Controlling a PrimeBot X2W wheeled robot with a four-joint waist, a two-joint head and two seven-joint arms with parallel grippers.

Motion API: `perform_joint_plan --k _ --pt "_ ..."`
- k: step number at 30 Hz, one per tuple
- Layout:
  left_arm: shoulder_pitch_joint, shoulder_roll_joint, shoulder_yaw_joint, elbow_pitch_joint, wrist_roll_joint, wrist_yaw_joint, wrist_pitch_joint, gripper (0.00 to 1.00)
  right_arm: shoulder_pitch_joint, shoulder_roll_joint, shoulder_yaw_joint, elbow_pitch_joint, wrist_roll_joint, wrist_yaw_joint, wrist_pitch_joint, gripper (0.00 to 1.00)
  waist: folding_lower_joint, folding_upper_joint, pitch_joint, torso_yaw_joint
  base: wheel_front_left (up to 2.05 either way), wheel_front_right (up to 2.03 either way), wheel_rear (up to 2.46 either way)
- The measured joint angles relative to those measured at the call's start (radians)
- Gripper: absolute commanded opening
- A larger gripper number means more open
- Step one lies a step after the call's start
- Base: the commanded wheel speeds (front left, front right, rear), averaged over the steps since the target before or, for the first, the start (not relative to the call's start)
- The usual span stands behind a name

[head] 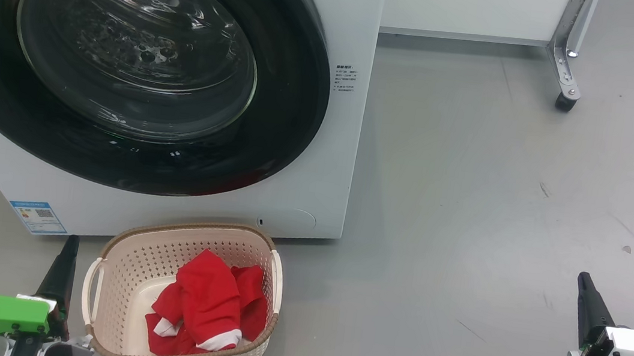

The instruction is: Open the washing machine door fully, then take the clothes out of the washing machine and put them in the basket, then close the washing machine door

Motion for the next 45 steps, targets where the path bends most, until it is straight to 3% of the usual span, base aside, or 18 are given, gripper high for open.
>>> perform_joint_plan --k 45 --pt "0.000 0.000 0.000 0.000 0.000 0.000 0.000 0.00 0.000 0.000 0.001 -0.002 0.000 0.000 0.000 0.00 0.0000 0.0000 0.000 0.000 0.00 0.00 0.00"
